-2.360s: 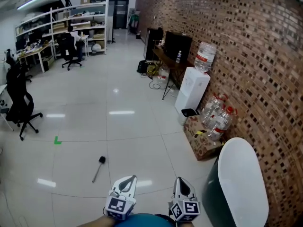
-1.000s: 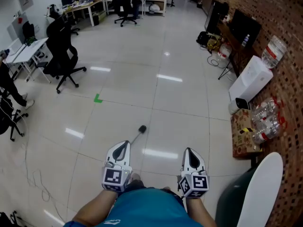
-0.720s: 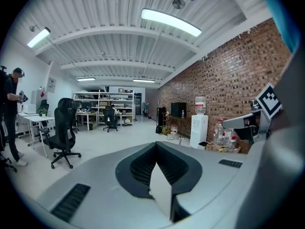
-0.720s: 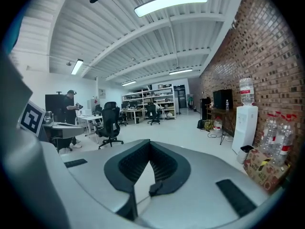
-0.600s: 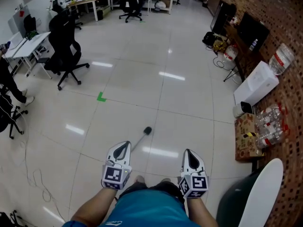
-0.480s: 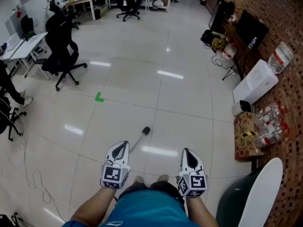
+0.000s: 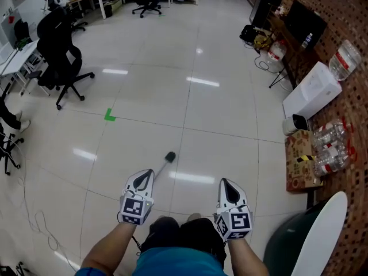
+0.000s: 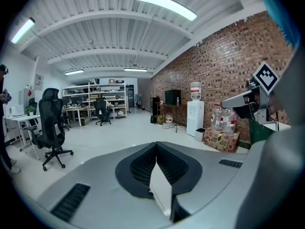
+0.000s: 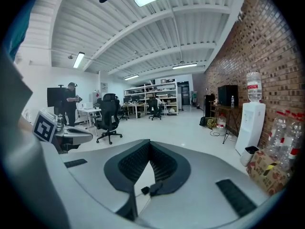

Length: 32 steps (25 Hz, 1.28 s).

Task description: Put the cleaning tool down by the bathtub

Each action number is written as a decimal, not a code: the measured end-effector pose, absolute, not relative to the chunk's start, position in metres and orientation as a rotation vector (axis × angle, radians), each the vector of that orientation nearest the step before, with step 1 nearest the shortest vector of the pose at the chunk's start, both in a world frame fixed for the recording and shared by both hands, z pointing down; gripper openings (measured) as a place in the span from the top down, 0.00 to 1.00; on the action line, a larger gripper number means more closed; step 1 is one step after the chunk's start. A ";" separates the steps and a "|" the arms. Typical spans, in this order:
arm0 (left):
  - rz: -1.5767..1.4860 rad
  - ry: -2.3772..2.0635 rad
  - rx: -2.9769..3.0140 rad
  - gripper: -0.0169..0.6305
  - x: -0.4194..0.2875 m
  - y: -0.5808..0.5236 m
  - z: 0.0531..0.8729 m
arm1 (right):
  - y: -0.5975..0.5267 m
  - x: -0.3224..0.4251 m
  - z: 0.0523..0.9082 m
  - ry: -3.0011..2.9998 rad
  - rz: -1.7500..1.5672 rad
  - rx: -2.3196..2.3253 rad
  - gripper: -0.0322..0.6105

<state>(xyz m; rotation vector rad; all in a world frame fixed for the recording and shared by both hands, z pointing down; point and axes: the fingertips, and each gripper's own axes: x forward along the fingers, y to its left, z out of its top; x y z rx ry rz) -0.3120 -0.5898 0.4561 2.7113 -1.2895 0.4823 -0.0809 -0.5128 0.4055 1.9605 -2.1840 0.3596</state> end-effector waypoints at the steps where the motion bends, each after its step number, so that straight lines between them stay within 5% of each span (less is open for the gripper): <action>1: 0.482 -1.289 2.706 0.97 -0.309 -0.597 0.473 | -0.519 -0.076 0.422 -2.181 0.361 1.957 0.93; 16: 0.549 -1.265 2.658 0.93 -0.292 -0.660 0.758 | -0.575 -0.012 0.671 -2.125 0.404 2.006 0.92; 32: 0.661 -1.217 2.621 0.86 -0.296 -0.716 1.051 | -0.565 0.006 0.819 -2.143 0.307 2.078 0.92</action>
